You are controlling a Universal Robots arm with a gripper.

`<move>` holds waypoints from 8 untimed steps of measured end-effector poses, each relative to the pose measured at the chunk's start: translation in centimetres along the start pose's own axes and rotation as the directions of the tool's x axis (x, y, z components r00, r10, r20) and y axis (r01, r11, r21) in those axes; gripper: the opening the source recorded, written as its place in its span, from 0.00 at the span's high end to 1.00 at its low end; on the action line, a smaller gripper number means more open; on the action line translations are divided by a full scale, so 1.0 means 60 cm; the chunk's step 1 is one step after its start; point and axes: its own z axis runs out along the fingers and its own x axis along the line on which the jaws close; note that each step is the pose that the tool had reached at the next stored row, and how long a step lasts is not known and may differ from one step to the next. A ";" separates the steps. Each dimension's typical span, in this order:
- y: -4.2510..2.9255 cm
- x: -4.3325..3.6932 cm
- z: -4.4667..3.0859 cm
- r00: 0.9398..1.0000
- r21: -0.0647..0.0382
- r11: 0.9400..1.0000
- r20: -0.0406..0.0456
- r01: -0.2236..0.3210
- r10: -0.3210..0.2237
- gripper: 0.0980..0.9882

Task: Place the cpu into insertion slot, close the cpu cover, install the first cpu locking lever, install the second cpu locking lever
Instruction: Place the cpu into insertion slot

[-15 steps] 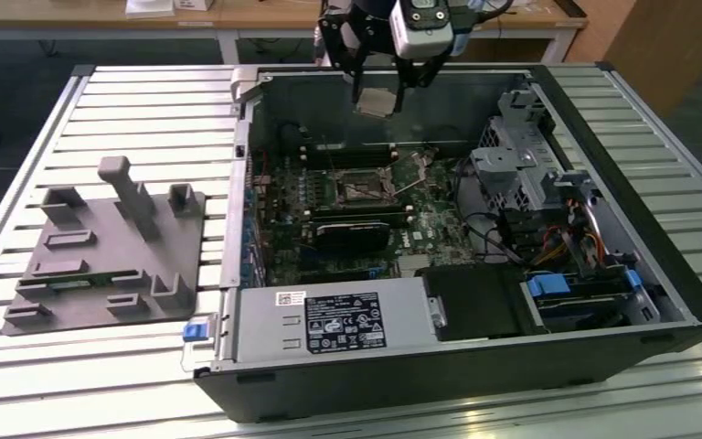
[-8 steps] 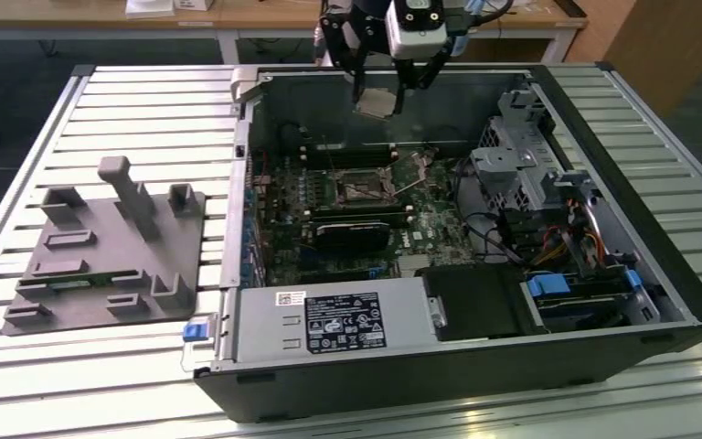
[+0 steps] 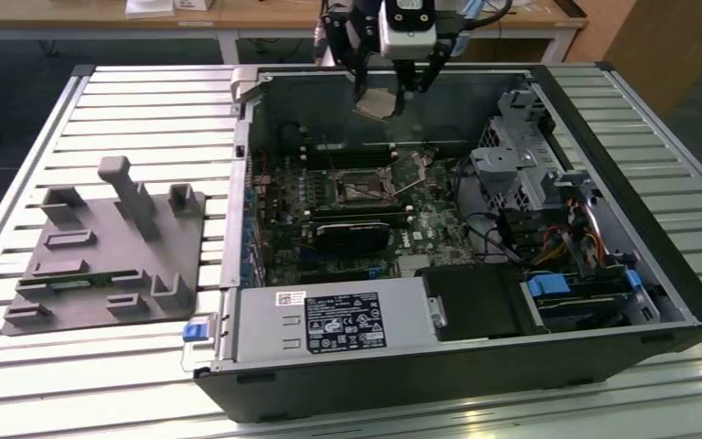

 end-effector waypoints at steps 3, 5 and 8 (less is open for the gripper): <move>0.000 0.000 0.001 0.999 0.000 0.999 0.005 -0.051 0.051 0.50; 0.000 0.000 0.001 0.996 -0.001 0.996 0.007 -0.085 0.085 0.50; 0.000 0.000 0.002 0.990 -0.002 0.991 0.012 -0.137 0.137 0.50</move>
